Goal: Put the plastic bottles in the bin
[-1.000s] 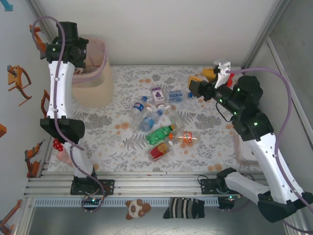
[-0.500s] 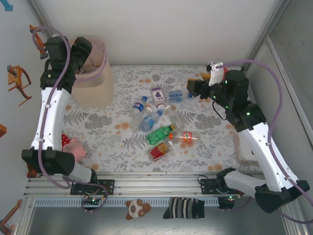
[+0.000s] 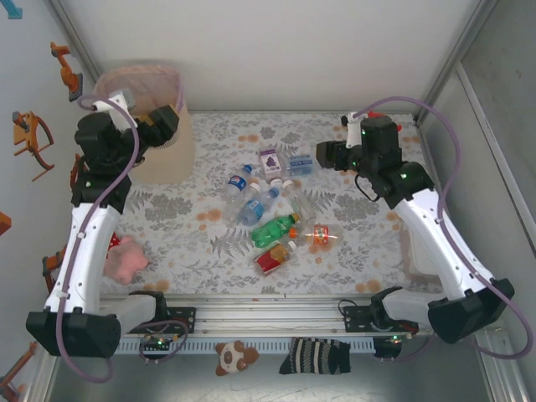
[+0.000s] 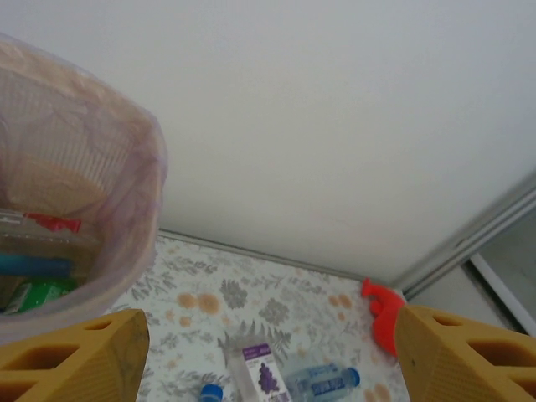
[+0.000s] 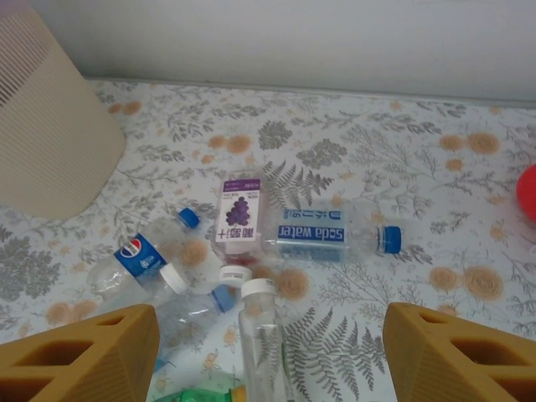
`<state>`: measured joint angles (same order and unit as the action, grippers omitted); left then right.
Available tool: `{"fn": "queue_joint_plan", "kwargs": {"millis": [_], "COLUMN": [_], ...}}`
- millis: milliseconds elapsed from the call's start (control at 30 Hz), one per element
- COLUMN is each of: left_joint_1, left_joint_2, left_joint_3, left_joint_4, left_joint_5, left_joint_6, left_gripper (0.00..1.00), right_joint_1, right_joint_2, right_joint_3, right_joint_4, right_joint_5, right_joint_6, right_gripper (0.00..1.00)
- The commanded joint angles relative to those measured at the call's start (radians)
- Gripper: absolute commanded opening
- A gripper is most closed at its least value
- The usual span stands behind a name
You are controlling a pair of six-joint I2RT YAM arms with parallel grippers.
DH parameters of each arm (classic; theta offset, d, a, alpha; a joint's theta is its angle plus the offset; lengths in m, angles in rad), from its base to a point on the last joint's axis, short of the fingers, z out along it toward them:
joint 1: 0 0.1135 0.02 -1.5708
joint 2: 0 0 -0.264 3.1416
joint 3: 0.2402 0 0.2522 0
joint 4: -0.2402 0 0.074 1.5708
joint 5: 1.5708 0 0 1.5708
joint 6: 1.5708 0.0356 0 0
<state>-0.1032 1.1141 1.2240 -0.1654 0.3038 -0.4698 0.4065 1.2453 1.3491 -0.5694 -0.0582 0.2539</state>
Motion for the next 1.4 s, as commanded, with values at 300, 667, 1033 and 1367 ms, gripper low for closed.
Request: {"fn": "queue_joint_plan", "kwargs": {"millis": [300,667,1033,1367], "left_joint_1": [0.008,0.007,0.005,0.002], "left_joint_2": [-0.104,-0.125,-0.166,-0.174], "left_joint_3": [-0.214,-0.324,-0.399,-0.411], "left_joint_4": [-0.043,-0.005,0.044,0.063], "left_joint_5": [0.114,0.145,0.144,0.153], "left_joint_6": [0.172,0.231,0.264,0.269], "left_gripper": [0.78,0.76,0.77,0.75], "right_joint_1": [-0.041,-0.139,-0.236,-0.259], "right_joint_2": [0.176,0.48,0.728,0.848], "right_joint_3": [-0.01,0.096,0.127,0.151], "right_joint_4": [0.002,0.123,0.302,0.392], "right_joint_5": [0.139,0.061,-0.087,-0.154], "right_joint_6": [0.444,0.83,1.045,1.135], "right_gripper": [0.72,0.62,0.61,0.62]}}
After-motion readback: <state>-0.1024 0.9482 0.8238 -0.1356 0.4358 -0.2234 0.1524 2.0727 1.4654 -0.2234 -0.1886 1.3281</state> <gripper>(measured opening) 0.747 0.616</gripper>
